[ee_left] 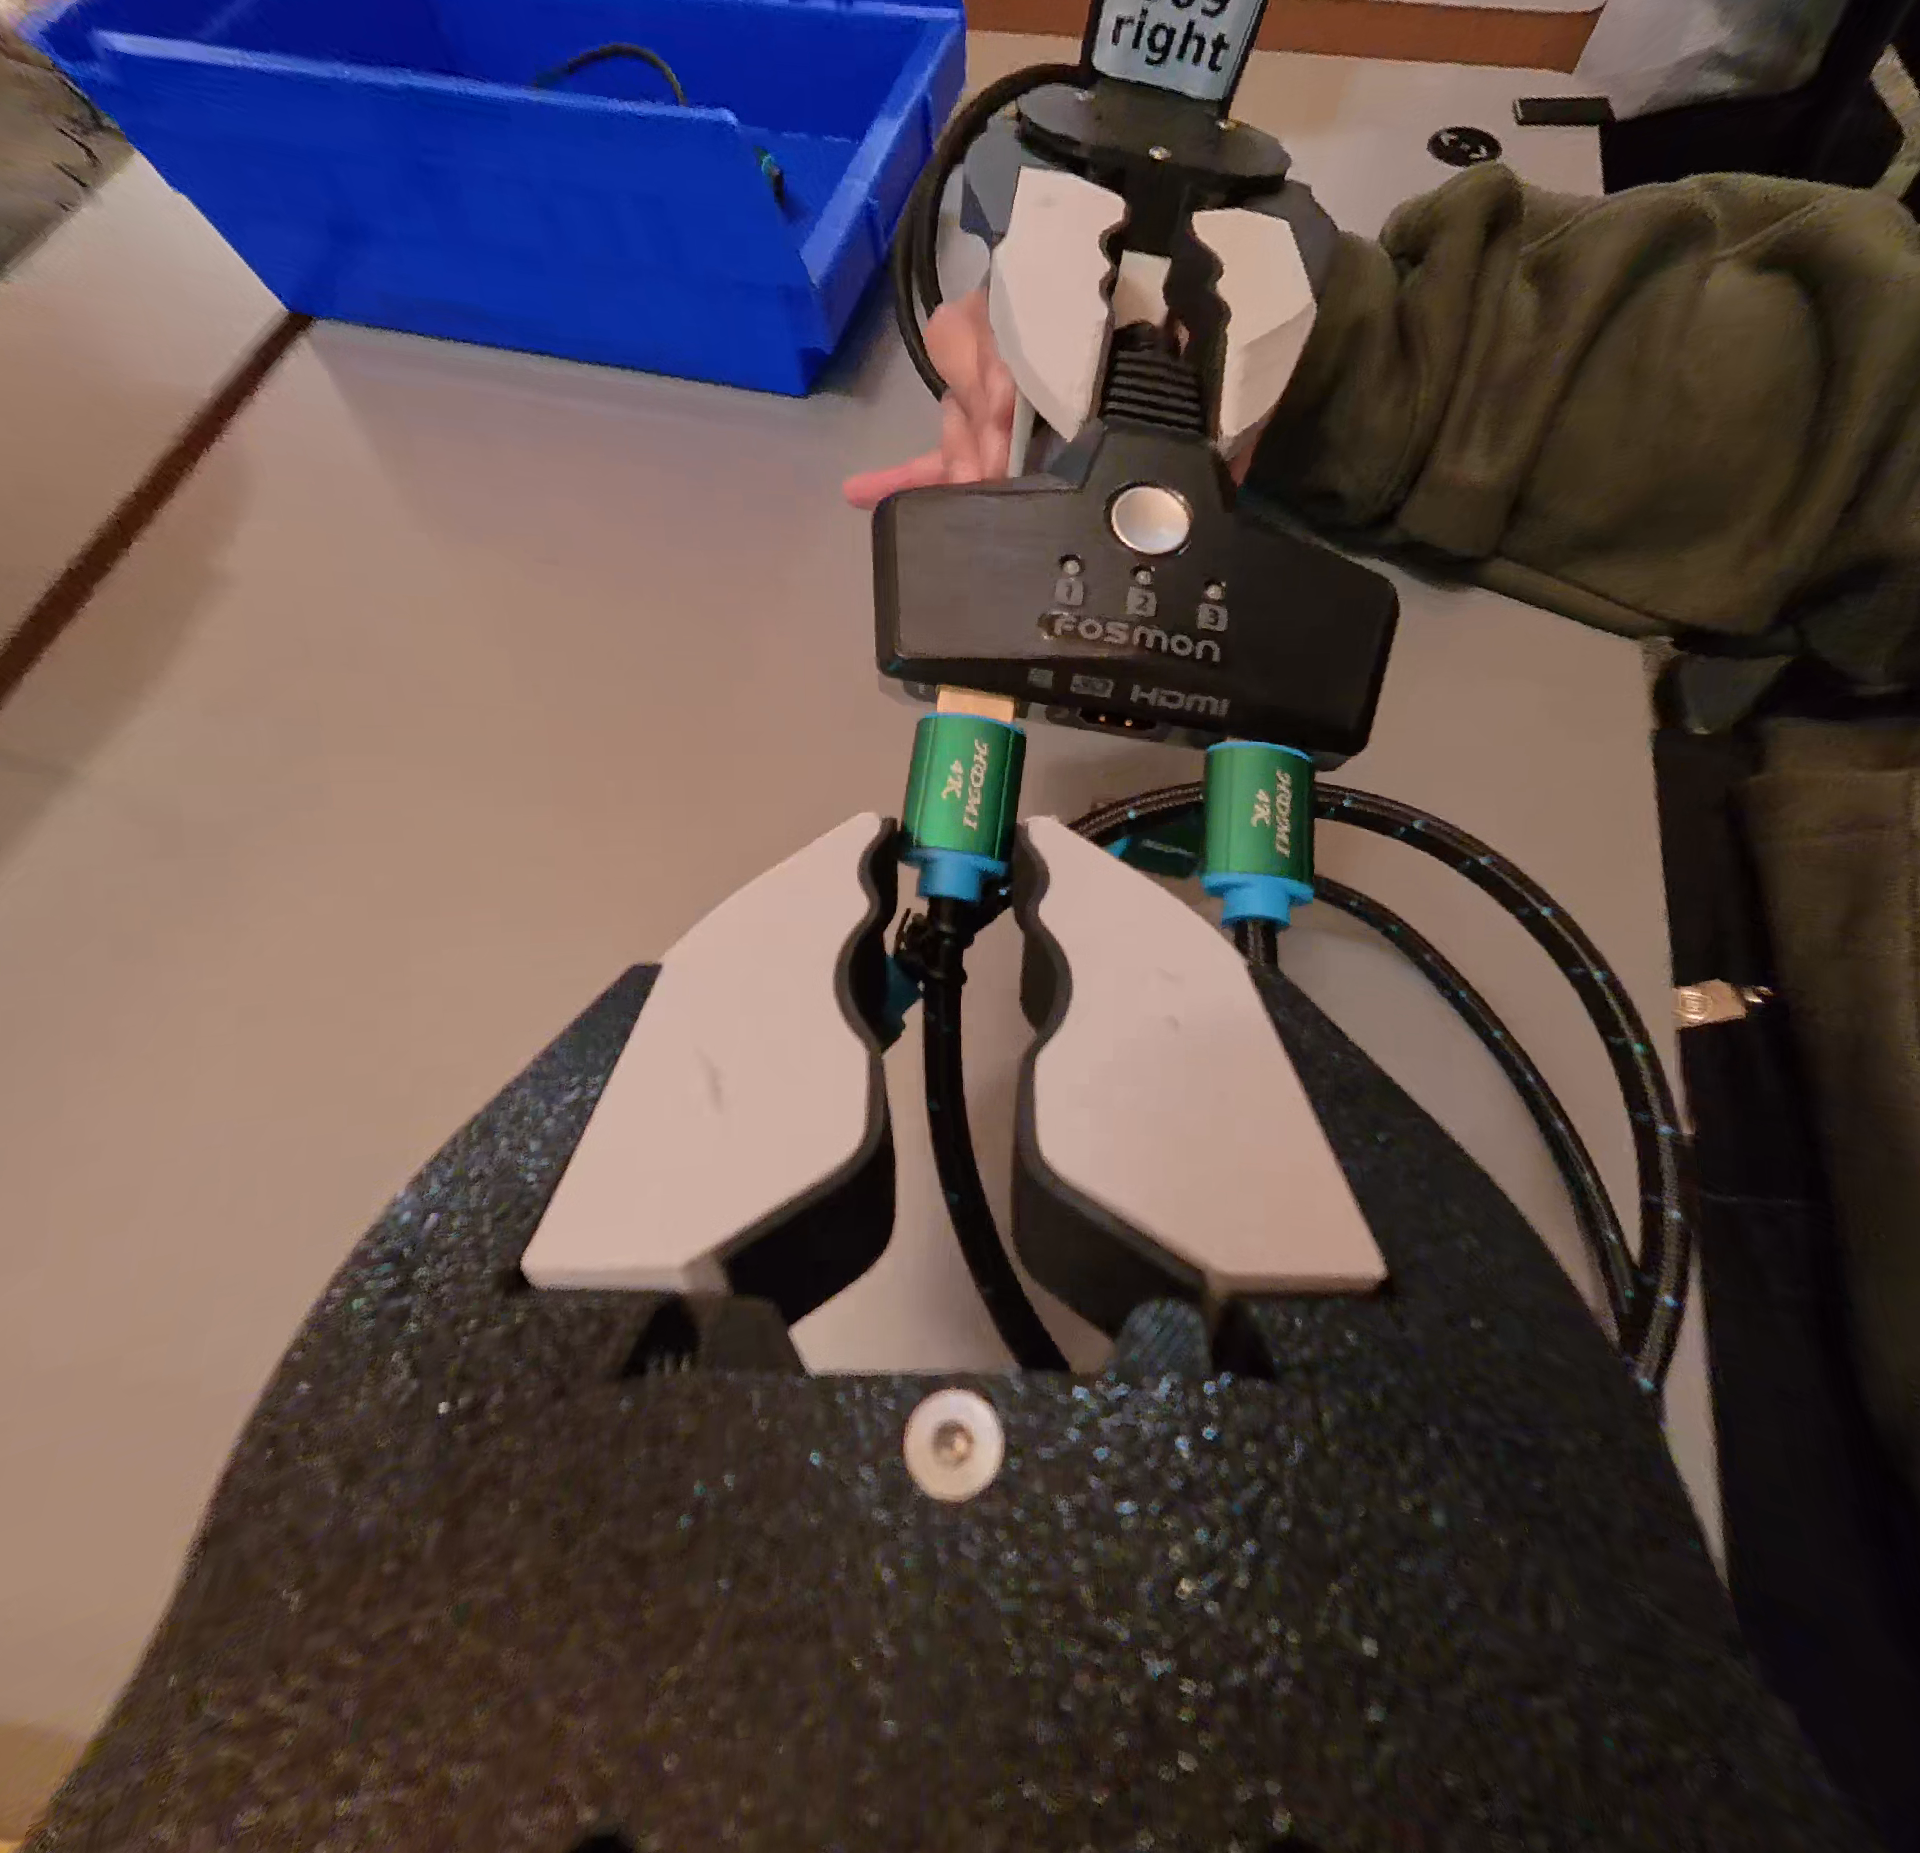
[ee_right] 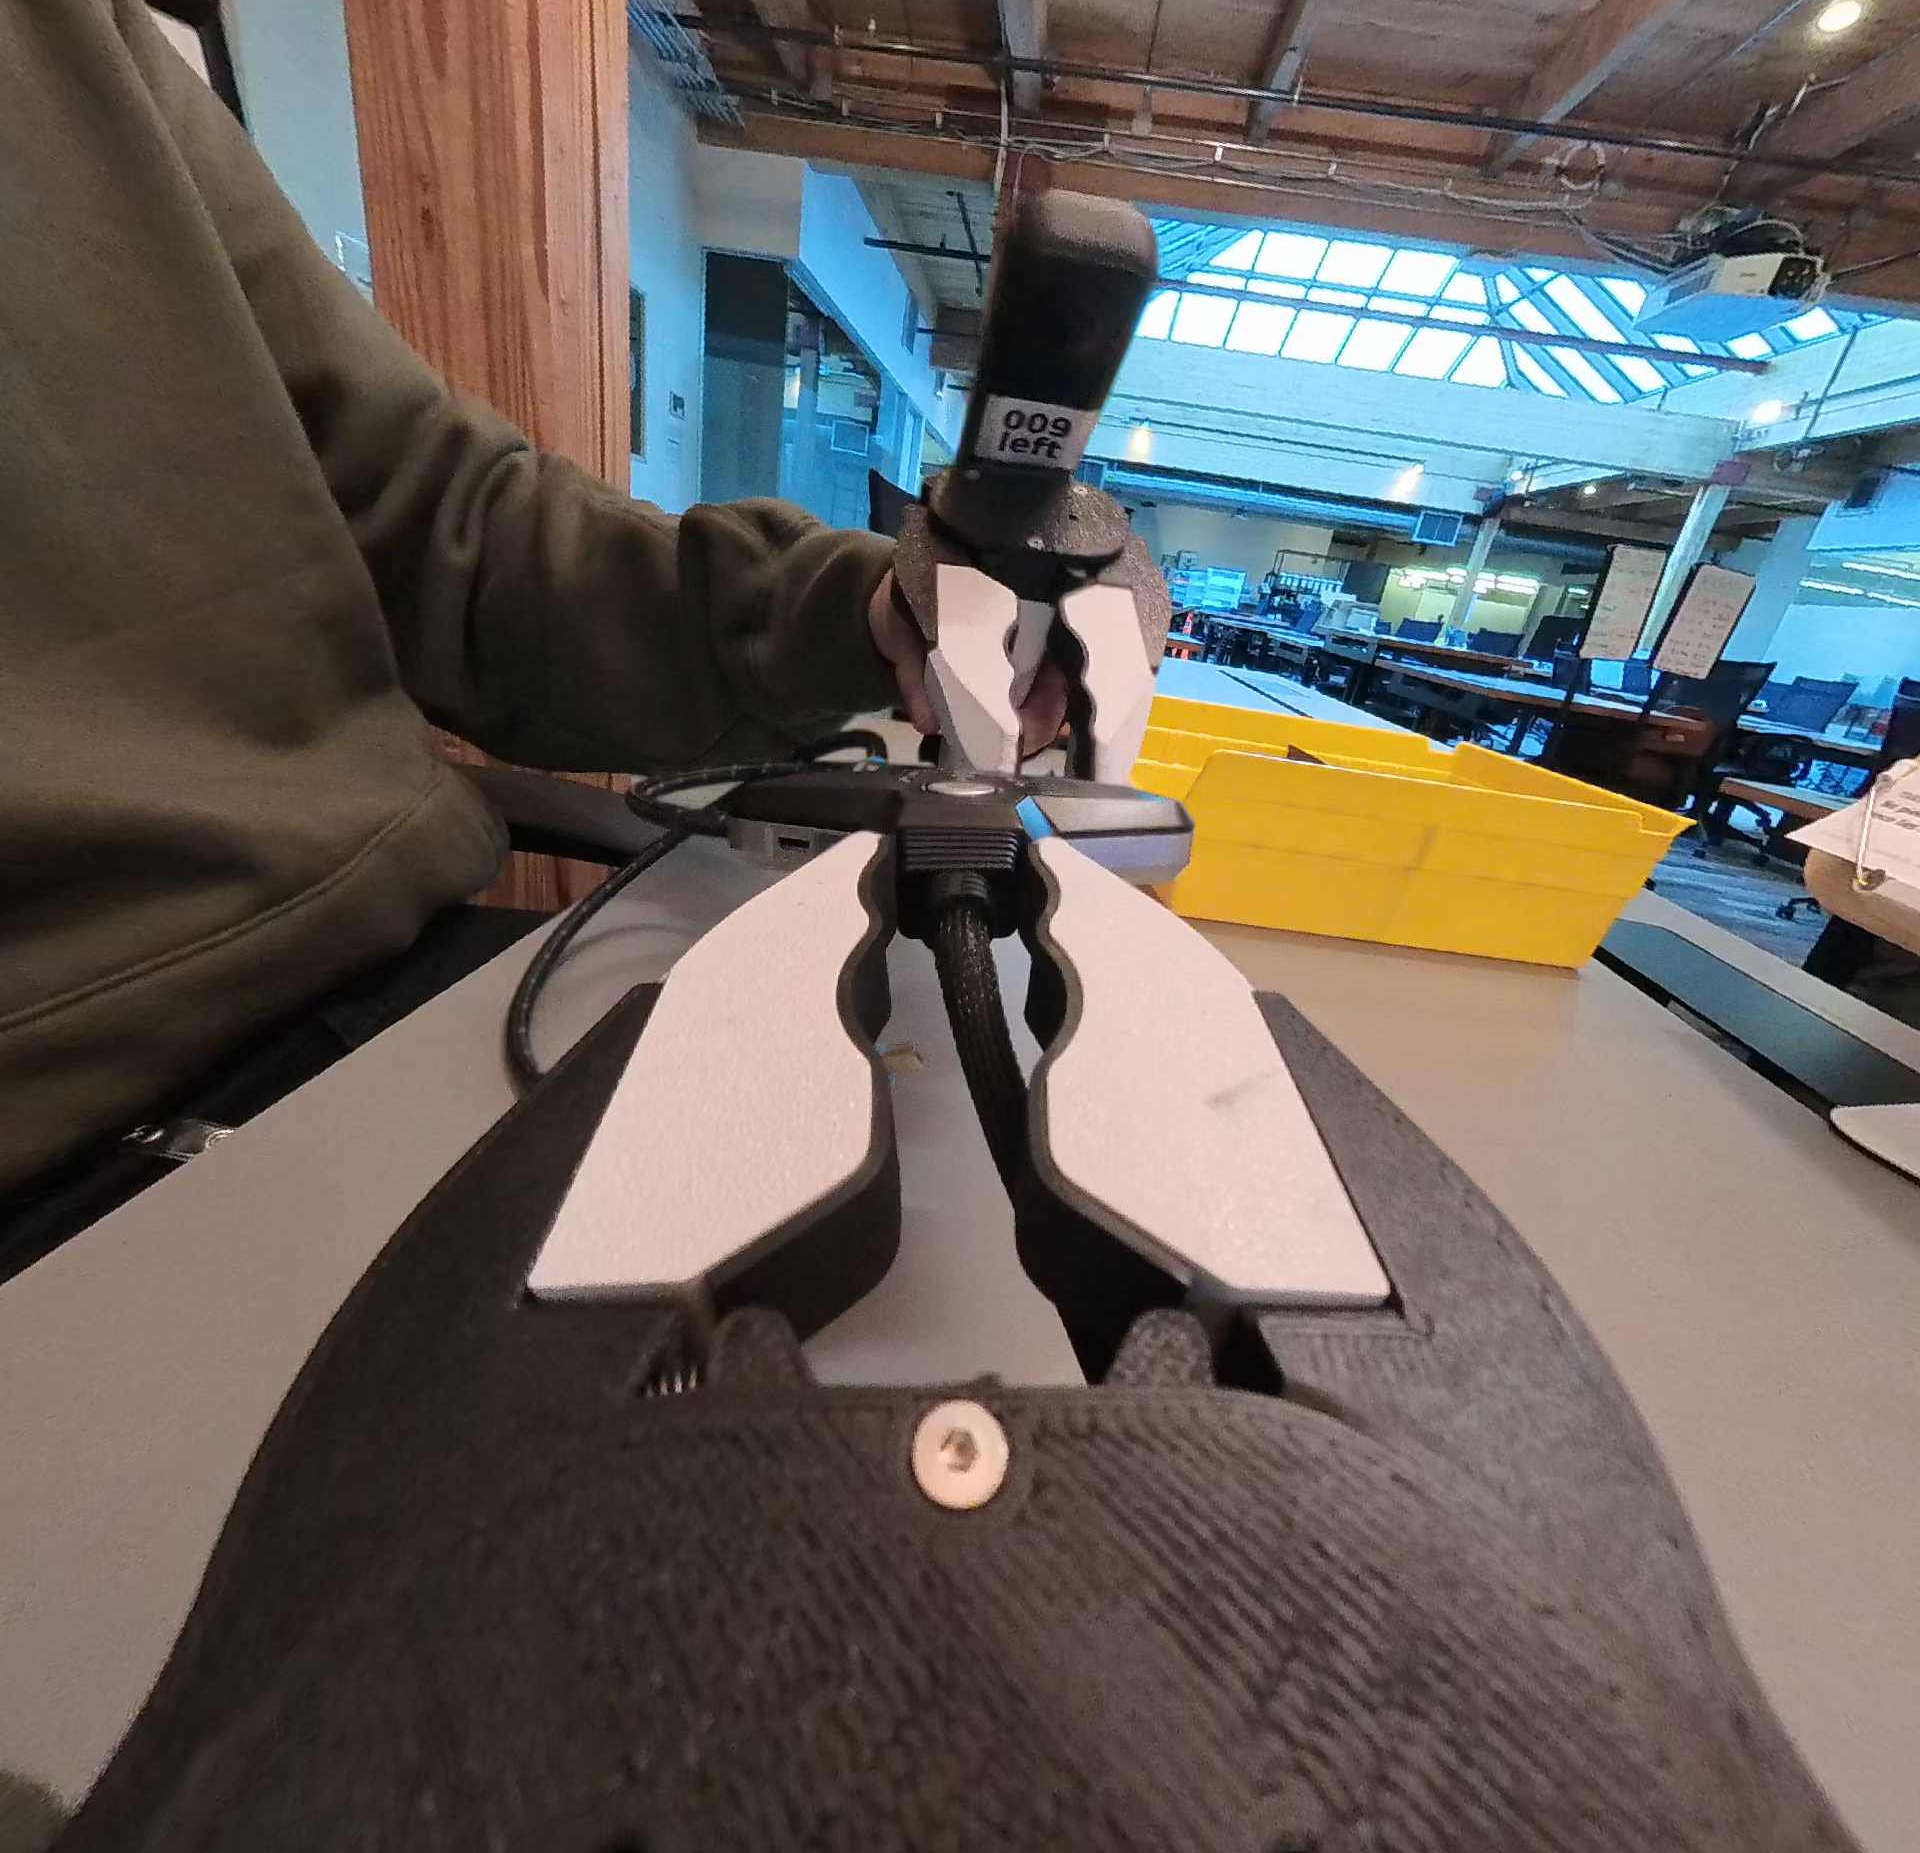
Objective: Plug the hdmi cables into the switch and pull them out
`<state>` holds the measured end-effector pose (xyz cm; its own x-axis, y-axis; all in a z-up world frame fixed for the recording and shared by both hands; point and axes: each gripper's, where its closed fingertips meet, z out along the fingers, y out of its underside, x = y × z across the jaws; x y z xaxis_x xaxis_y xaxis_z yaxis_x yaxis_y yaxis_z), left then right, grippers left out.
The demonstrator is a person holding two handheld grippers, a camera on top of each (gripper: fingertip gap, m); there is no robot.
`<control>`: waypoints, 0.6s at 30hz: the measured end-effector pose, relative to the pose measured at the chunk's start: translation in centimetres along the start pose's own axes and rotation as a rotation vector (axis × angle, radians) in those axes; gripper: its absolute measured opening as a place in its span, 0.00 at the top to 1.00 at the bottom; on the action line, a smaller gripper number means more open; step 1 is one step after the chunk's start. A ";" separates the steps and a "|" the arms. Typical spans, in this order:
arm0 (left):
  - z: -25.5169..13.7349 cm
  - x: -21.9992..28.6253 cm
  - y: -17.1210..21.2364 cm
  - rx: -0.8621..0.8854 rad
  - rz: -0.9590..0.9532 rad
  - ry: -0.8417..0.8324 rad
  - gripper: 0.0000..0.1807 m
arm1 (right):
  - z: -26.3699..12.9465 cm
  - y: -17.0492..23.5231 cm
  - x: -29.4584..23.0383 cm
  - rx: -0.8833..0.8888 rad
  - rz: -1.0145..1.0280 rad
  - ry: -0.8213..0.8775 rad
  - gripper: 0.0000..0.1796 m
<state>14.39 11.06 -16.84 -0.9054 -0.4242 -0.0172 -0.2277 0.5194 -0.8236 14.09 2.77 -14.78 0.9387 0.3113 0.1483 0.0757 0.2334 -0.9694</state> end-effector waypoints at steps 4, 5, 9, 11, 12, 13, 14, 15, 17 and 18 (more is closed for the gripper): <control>0.3 -0.2 0.4 -0.045 0.011 -0.022 0.89 | 0.1 0.1 0.0 -0.007 0.000 0.000 0.88; 0.1 -0.3 0.3 -0.049 0.019 -0.036 0.89 | 0.1 0.1 0.0 -0.012 0.000 0.001 0.88; -0.5 -0.8 -0.8 0.000 0.008 -0.088 0.89 | 0.2 0.0 0.4 0.004 0.006 0.029 0.88; -0.4 -1.2 0.0 -0.079 0.053 -0.132 0.89 | 0.5 0.5 0.5 -0.038 -0.002 0.039 0.88; -0.4 -1.2 0.4 -0.120 0.087 -0.146 0.90 | 0.7 0.8 0.5 -0.060 -0.005 0.038 0.88; -0.4 -1.1 0.6 -0.136 0.103 -0.142 0.90 | 0.8 0.9 0.4 -0.069 -0.008 0.030 0.88; -0.5 -1.0 0.3 -0.116 0.100 -0.122 0.90 | 0.8 0.8 0.2 -0.061 -0.003 0.020 0.88; -0.7 -0.9 -0.2 -0.065 0.082 -0.105 0.90 | 0.7 0.5 0.3 -0.034 0.007 0.021 0.88; -1.1 -1.2 -1.0 0.013 0.057 -0.092 0.90 | 0.7 0.0 0.5 0.004 0.017 0.037 0.88; -1.1 -1.2 -1.1 0.019 0.079 -0.096 0.90 | 0.8 0.0 0.6 0.008 0.012 0.039 0.88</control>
<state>15.33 11.85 -15.31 -0.8818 -0.4516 -0.1361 -0.1491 0.5407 -0.8279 14.34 3.67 -14.54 0.9519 0.2780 0.1286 0.0618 0.2369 -0.9696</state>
